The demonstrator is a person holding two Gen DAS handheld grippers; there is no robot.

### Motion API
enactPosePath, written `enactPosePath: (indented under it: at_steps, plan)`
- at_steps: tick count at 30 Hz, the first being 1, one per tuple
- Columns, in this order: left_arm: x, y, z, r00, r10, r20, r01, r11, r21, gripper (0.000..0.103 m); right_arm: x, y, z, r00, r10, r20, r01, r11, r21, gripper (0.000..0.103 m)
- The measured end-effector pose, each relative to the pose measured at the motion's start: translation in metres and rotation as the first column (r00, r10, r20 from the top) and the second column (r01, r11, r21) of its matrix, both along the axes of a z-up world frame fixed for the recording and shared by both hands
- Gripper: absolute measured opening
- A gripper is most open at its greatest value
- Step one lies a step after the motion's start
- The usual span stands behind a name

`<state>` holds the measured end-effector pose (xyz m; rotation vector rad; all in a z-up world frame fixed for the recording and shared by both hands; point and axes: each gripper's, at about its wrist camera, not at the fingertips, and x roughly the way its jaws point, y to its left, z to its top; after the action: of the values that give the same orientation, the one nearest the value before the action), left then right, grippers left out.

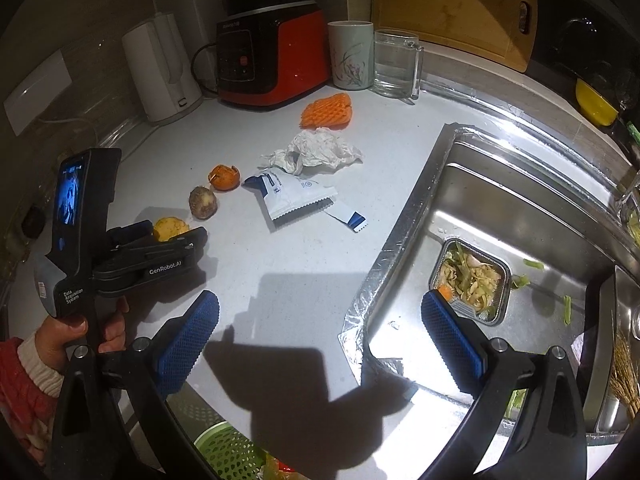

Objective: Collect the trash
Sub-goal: 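Move the left tool to the bread slice on the counter and grasp it, then grasp the white-and-blue wrapper with the right tool while the left holds the bread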

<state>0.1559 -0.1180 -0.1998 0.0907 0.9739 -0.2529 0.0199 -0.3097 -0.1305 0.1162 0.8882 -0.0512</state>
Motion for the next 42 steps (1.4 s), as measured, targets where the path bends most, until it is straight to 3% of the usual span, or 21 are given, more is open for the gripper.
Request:
enactPosePath:
  at_steps: [3, 5, 17, 27, 36, 42]
  plan:
    - [0.0, -0.001, 0.002, 1.0, -0.007, 0.007, 0.007, 1.0, 0.007, 0.068, 0.007, -0.002, -0.002, 1.0, 0.002, -0.002, -0.002, 1.0, 0.004, 0.1]
    - [0.0, 0.0, 0.003, 1.0, -0.014, 0.009, 0.014, 1.0, 0.01, 0.053, 0.011, -0.001, -0.004, 1.0, 0.002, -0.005, -0.002, 1.0, 0.003, 0.1]
    - [-0.005, 0.004, 0.01, 0.997, -0.078, 0.013, 0.078, 0.997, -0.018, 0.021, 0.025, 0.005, -0.01, 1.0, 0.024, -0.019, -0.024, 1.0, 0.009, 0.1]
    - [-0.004, 0.012, 0.01, 0.994, -0.107, -0.009, 0.106, 0.993, -0.045, 0.019, 0.024, 0.007, -0.01, 1.0, 0.024, -0.02, -0.024, 1.0, 0.015, 0.1]
    - [-0.007, 0.014, 0.005, 0.991, -0.123, -0.048, 0.12, 0.992, -0.05, 0.026, 0.027, 0.011, -0.013, 0.999, 0.035, -0.027, -0.034, 0.999, 0.022, 0.1]
    - [-0.01, 0.015, 0.009, 0.991, -0.132, -0.036, 0.13, 0.99, -0.049, 0.013, 0.032, 0.016, -0.013, 0.998, 0.06, -0.028, -0.06, 0.998, 0.001, 0.1]
